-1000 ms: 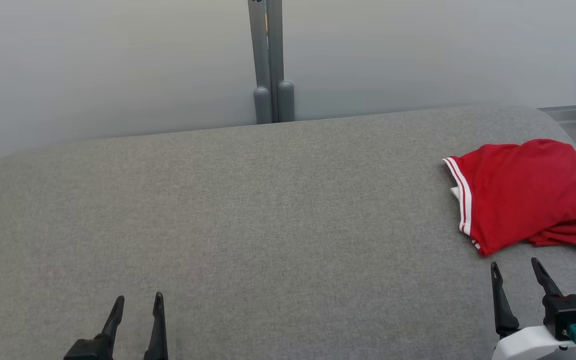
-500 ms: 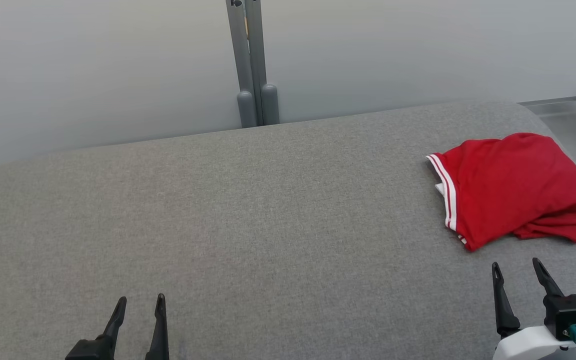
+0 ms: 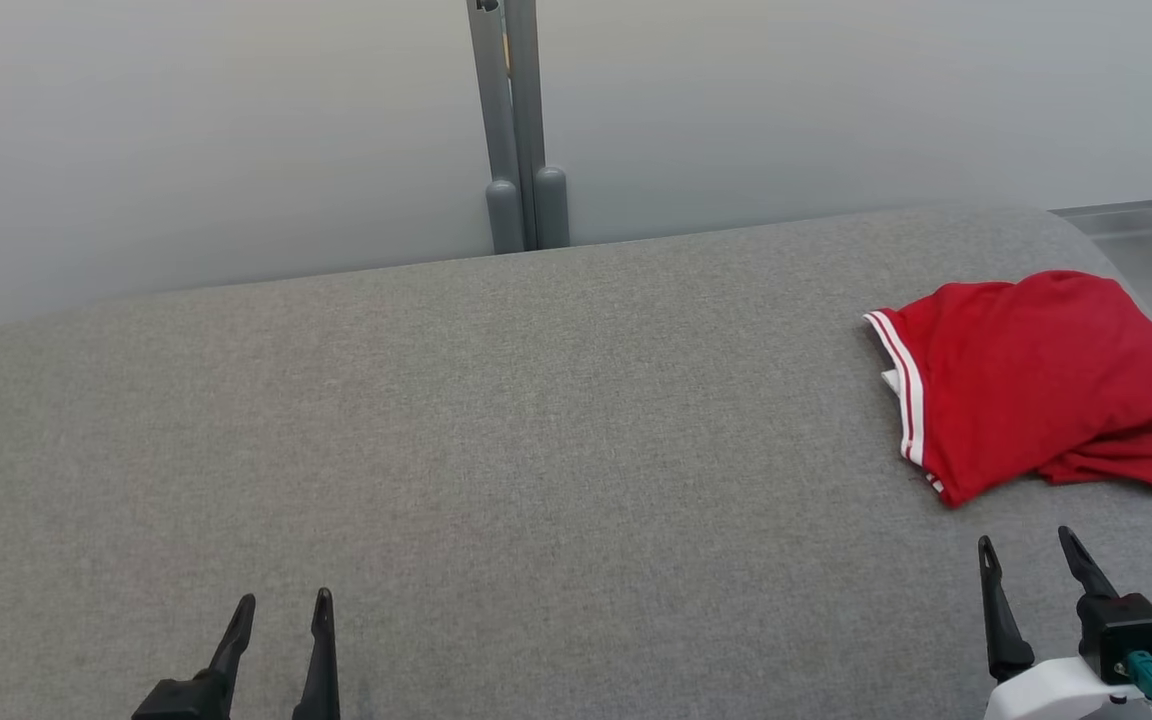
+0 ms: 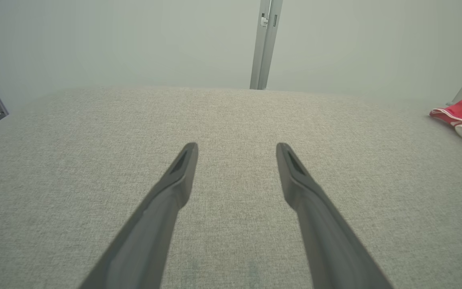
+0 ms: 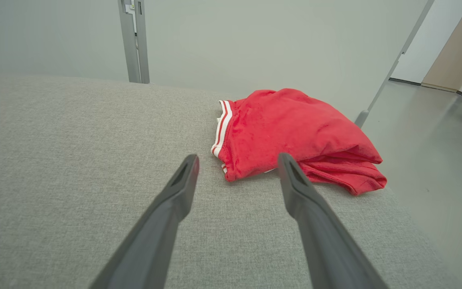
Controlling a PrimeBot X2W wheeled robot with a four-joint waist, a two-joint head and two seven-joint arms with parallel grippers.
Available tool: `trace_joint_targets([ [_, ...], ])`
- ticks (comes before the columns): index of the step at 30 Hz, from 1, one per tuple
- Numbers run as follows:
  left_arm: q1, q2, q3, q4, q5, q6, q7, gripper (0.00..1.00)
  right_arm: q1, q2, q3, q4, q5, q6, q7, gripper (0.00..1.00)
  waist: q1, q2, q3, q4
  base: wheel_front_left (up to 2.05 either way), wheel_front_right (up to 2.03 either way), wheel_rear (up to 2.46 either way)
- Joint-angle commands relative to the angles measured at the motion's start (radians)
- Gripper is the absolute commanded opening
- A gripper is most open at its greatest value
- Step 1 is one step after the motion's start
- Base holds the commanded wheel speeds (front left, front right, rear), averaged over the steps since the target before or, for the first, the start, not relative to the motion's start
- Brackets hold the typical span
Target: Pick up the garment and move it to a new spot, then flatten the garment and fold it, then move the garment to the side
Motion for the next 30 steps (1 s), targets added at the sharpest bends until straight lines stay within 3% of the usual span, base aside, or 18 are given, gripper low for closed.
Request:
trace_joint_targets([
  [1, -0.005, 0.001, -0.001, 0.004, -0.005, -0.003, -0.003, 1.00, -0.010, -0.001, 0.004, 0.003, -0.010, -0.002, -0.002, 1.00, 0.0001, 0.0000, 0.000, 0.002, 0.00, 0.00, 0.00],
  [30, 0.007, 0.001, -0.003, -0.001, 0.002, 0.008, -0.003, 1.00, -0.010, -0.001, 0.022, 0.024, -0.019, -0.002, -0.002, 1.00, 0.0001, 0.0000, -0.002, 0.022, 0.00, 0.00, 0.00],
])
